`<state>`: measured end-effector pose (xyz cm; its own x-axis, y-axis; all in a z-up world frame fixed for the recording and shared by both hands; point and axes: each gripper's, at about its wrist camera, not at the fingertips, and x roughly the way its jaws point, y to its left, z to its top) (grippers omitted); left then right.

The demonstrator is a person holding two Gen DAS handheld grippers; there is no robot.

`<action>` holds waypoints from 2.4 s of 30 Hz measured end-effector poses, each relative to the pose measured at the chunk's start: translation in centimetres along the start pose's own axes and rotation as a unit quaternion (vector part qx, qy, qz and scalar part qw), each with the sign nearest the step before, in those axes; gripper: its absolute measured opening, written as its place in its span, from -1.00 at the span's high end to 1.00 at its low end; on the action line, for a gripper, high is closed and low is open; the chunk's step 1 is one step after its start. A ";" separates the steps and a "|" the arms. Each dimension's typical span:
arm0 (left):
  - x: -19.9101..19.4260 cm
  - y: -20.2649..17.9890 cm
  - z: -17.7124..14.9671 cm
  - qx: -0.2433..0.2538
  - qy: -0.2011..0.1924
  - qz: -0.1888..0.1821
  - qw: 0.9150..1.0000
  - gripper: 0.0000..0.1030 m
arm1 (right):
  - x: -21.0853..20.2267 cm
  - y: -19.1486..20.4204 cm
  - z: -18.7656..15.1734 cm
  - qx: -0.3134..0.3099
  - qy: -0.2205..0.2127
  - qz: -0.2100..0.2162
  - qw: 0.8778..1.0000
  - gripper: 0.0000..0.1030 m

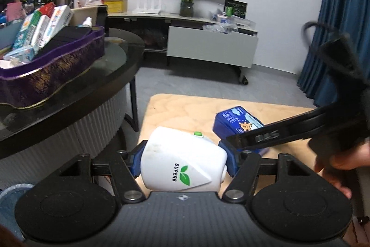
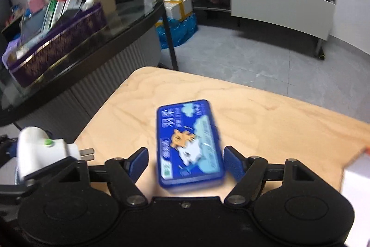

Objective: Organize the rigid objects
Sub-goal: 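Grasp the white diffuser with left tool while right tool grasps the blue tin box, then carry the white diffuser and blue tin box over the orange-rimmed box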

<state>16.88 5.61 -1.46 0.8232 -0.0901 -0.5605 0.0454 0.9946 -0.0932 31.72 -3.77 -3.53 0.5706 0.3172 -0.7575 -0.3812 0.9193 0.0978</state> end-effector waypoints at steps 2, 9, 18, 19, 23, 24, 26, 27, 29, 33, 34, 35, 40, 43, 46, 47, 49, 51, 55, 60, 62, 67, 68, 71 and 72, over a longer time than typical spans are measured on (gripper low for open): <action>-0.1 0.0 0.1 -0.004 0.000 0.001 1.000 -0.29 | 0.7 0.4 0.0 0.004 0.001 -0.011 1.000 -0.43; -2.3 -1.4 0.3 -0.003 -0.011 -0.024 1.000 -0.29 | -5.4 -0.1 -1.4 0.033 -0.058 -0.045 0.997 -0.42; -5.7 -9.5 1.1 0.016 -0.023 -0.102 0.994 -0.29 | -20.9 -4.9 -7.6 0.090 -0.144 -0.109 0.979 -0.42; -6.0 -10.7 1.2 0.021 -0.024 -0.111 0.993 -0.29 | -22.4 -5.7 -8.4 0.096 -0.148 -0.122 0.977 -0.42; -6.8 -15.0 1.9 0.026 -0.021 -0.152 0.988 -0.29 | -27.7 -9.8 -11.2 0.138 -0.164 -0.168 0.962 -0.42; -6.8 -16.2 2.2 0.030 -0.022 -0.160 0.986 -0.29 | -28.7 -10.7 -11.7 0.146 -0.166 -0.177 0.959 -0.42; -6.8 -18.1 2.6 0.038 -0.024 -0.168 0.985 -0.29 | -30.7 -12.4 -12.9 0.159 -0.172 -0.191 0.953 -0.42; -6.8 -19.0 2.8 0.041 -0.025 -0.173 0.984 -0.29 | -31.4 -13.0 -13.4 0.162 -0.173 -0.200 0.951 -0.42; -6.6 -20.1 2.7 0.038 -0.021 -0.181 0.982 -0.29 | -32.4 -14.3 -14.4 0.174 -0.174 -0.204 0.948 -0.42; -6.3 -21.6 2.0 0.042 -0.010 -0.179 0.983 -0.29 | -33.2 -16.0 -16.1 0.192 -0.176 -0.200 0.945 -0.42; -6.4 -21.9 1.7 0.047 -0.009 -0.176 0.983 -0.29 | -33.1 -16.2 -16.3 0.193 -0.174 -0.198 0.945 -0.42; -6.4 -22.1 1.4 0.051 -0.008 -0.172 0.984 -0.29 | -33.0 -16.5 -16.5 0.192 -0.172 -0.197 0.946 -0.42; -6.5 -22.5 0.7 0.055 0.010 -0.153 0.987 -0.29 | -32.1 -16.9 -16.7 0.191 -0.164 -0.184 0.950 -0.42; -6.7 -22.5 0.6 0.057 0.012 -0.143 0.988 -0.29 | -31.5 -17.1 -16.5 0.194 -0.161 -0.182 0.950 -0.42; -6.9 -22.9 0.4 0.058 0.015 -0.138 0.989 -0.29 | -31.4 -16.8 -16.3 0.188 -0.159 -0.185 0.951 -0.42; -6.9 -23.0 0.4 0.059 0.015 -0.137 0.989 -0.29 | -31.3 -16.8 -16.2 0.186 -0.158 -0.183 0.952 -0.42; -7.1 -23.3 0.1 0.064 0.016 -0.137 0.988 -0.29 | -31.2 -16.9 -16.2 0.185 -0.156 -0.185 0.952 -0.42; -7.2 -23.5 -0.1 0.067 0.020 -0.139 0.988 -0.29 | -31.1 -17.0 -16.0 0.187 -0.153 -0.185 0.953 -0.42; -7.0 -23.6 -0.5 0.069 0.027 -0.141 0.987 -0.29 | -30.8 -16.9 -15.8 0.183 -0.148 -0.186 0.954 -0.42; -7.0 -23.8 -0.9 0.073 0.032 -0.144 0.986 -0.29 | -30.3 -17.1 -15.4 0.183 -0.144 -0.183 0.955 -0.42; -7.0 -23.8 -1.1 0.074 0.032 -0.144 0.986 -0.29 | -30.1 -17.1 -15.5 0.183 -0.142 -0.183 0.955 -0.42; -6.7 -23.8 -1.4 0.072 0.038 -0.148 0.986 -0.29 | -30.0 -17.5 -15.6 0.188 -0.141 -0.184 0.954 -0.42; -6.7 -23.8 -1.4 0.072 0.039 -0.148 0.986 -0.29 | -29.9 -17.5 -15.6 0.188 -0.140 -0.185 0.954 -0.42; -6.6 -23.9 -1.5 0.071 0.043 -0.151 0.985 -0.29 | -29.6 -17.6 -15.6 0.191 -0.139 -0.186 0.954 -0.42; -6.5 -24.0 -1.5 0.072 0.043 -0.152 0.985 -0.29 | -29.6 -17.6 -15.6 0.190 -0.139 -0.186 0.954 -0.42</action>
<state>9.54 -17.71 3.19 0.7088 -0.3821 -0.5929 0.3663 0.9177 -0.1536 10.20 -32.96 7.15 0.8058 -0.0468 -0.5903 0.1468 0.9815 0.1226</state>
